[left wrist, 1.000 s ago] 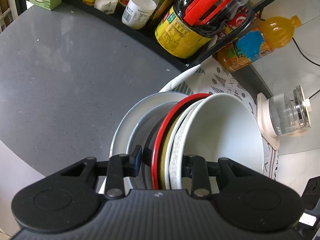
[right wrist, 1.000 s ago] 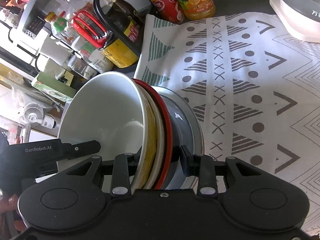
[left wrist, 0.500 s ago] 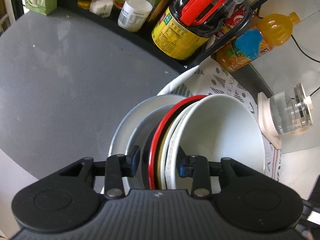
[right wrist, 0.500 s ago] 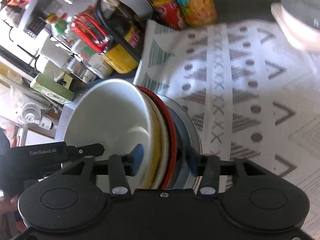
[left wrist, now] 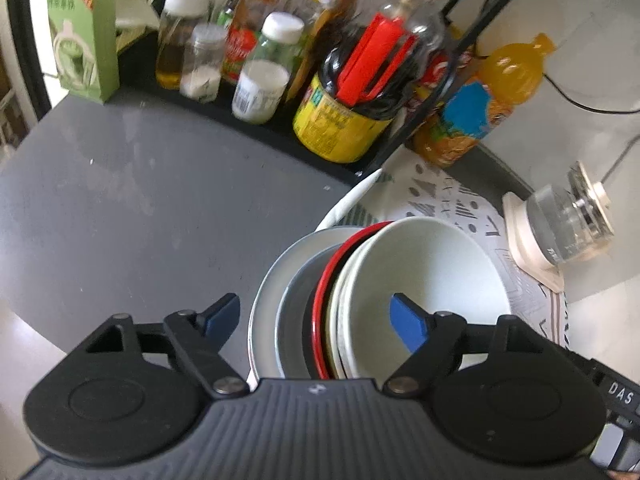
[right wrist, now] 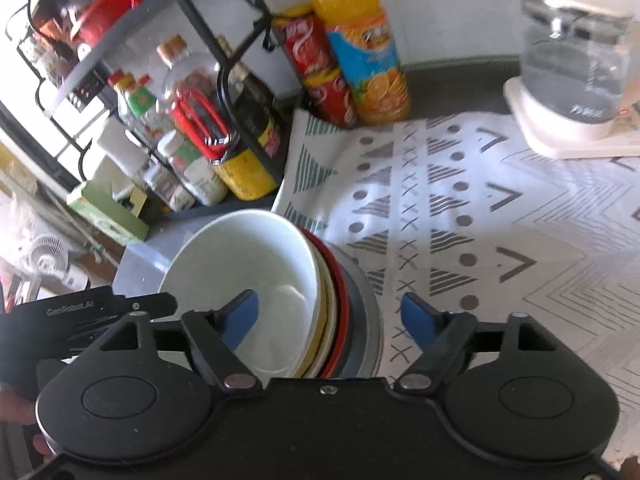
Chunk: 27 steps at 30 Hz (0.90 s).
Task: Organize plates and bowls
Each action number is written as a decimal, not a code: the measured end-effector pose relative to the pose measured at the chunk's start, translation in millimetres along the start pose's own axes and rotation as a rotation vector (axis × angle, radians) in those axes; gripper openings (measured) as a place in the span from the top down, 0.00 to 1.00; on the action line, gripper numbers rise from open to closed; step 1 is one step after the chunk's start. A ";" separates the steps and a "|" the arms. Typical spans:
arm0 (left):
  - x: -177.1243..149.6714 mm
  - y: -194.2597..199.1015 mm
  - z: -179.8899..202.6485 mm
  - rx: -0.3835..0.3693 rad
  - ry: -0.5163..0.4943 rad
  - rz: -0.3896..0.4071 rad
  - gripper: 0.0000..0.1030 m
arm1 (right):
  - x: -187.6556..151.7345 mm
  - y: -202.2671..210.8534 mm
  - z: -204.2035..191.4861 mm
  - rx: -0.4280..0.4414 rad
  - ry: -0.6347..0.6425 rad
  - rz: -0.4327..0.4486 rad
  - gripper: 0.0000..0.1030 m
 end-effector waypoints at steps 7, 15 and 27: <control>-4.6 27.8 13.8 -0.021 -0.071 0.049 0.18 | -17.4 40.4 10.3 -0.049 -0.049 0.092 0.11; -18.0 47.2 31.1 -0.064 -0.131 0.092 0.17 | -34.8 77.5 26.7 -0.092 -0.101 0.177 0.06; -66.7 71.4 56.0 -0.035 -0.272 0.114 0.17 | -81.4 129.7 46.8 -0.155 -0.125 0.285 0.00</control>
Point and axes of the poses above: each gripper's, at about its wrist camera, not at the fingertips, and y roughly against the way its jaws point, z to its right, x to its top, the point moved 3 cm from there along -y, roughly the way its jaws point, and after that the axes turned 11 degrees about -z, right-handed, at the moved point
